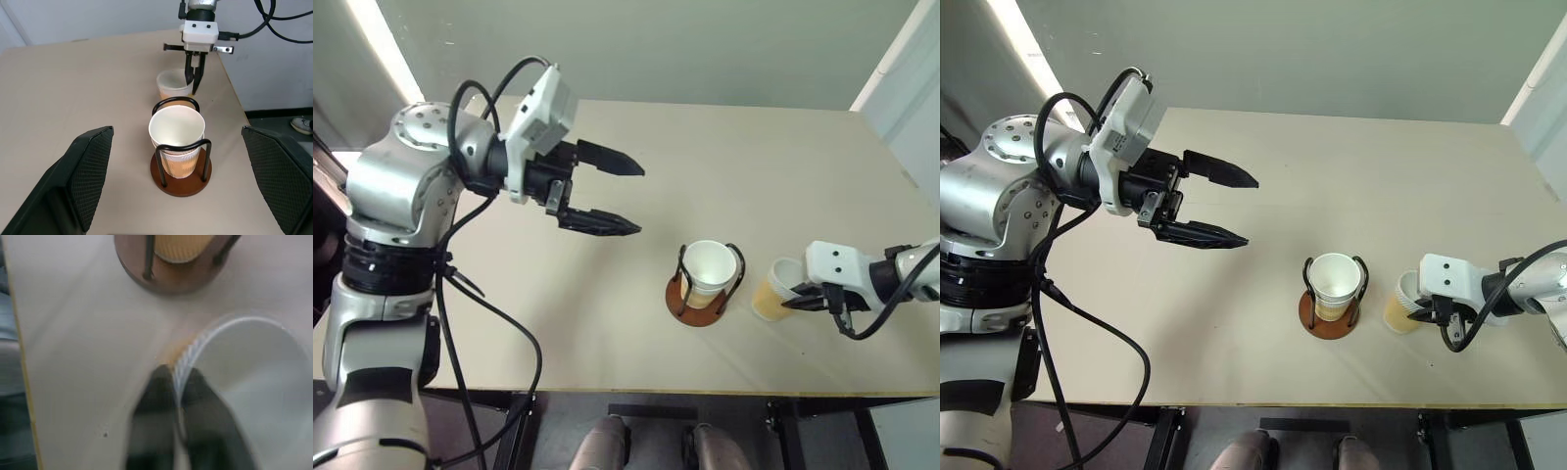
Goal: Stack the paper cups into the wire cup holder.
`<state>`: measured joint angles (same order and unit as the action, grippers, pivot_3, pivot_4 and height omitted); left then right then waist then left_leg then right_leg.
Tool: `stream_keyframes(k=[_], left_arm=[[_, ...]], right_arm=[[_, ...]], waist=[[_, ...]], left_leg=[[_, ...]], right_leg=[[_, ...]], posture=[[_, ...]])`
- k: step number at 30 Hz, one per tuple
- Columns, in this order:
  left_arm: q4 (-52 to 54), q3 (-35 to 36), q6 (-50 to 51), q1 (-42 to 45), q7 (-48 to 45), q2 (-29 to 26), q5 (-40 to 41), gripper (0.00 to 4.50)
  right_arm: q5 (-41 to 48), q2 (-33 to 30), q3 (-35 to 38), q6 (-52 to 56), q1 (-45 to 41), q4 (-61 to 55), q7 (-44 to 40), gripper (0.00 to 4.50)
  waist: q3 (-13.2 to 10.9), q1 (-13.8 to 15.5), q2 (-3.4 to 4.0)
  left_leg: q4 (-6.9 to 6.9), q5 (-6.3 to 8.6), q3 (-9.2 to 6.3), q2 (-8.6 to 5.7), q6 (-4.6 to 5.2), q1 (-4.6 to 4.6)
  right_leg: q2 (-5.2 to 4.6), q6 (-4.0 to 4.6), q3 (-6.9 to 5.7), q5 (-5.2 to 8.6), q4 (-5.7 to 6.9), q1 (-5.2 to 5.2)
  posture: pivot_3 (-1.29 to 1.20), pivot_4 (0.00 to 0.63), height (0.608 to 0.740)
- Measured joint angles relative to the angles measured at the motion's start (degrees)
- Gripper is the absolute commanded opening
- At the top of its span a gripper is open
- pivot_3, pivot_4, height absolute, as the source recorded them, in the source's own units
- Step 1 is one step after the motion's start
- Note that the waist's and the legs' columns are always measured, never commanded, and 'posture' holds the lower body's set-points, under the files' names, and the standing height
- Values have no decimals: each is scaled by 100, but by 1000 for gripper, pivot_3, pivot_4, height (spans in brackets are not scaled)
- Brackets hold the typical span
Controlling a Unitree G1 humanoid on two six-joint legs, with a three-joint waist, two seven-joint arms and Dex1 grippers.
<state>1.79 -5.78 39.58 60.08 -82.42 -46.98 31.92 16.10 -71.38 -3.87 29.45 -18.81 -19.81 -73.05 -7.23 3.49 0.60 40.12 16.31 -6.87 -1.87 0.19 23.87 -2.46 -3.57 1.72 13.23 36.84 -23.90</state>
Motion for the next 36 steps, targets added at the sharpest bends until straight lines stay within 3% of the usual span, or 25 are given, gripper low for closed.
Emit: stream_keyframes(k=[10, 17, 24, 36], left_arm=[[-185, -11, -295, -235, -427, -367, -134, 4500], [-72, 37, -229, -513, -624, -601, 13, 4500], [262, 314, -139, -705, -576, -603, 383, 4500], [482, 340, -31, -935, -353, -593, 527, 4500]], right_arm=[[294, -119, 57, 295, -531, -97, -431, 25], [747, -362, 83, 742, -2589, 131, -1100, 25], [847, 263, -595, 1020, -3824, -25, -1433, 25], [600, 886, -1148, 1045, -4059, -71, -1433, 25]], waist=[[-1, -16, 1], [1, -42, -1], [1, -66, 0], [0, -67, 0]], left_leg=[[-6, 0, 0, 0, 0, 1], [-13, 0, -9, 1, -2, 2], [-12, 0, -10, 0, -1, 0], [-10, 0, -12, 0, -2, 2]], right_leg=[[0, 1, 3, 1, -3, -4], [2, 11, -4, 6, -7, -5], [1, 15, -4, 9, -9, -8], [1, 19, -6, 11, -8, -7]], posture=[[0, 150, 740], [0, 150, 740], [0, 150, 740], [0, 150, 740]])
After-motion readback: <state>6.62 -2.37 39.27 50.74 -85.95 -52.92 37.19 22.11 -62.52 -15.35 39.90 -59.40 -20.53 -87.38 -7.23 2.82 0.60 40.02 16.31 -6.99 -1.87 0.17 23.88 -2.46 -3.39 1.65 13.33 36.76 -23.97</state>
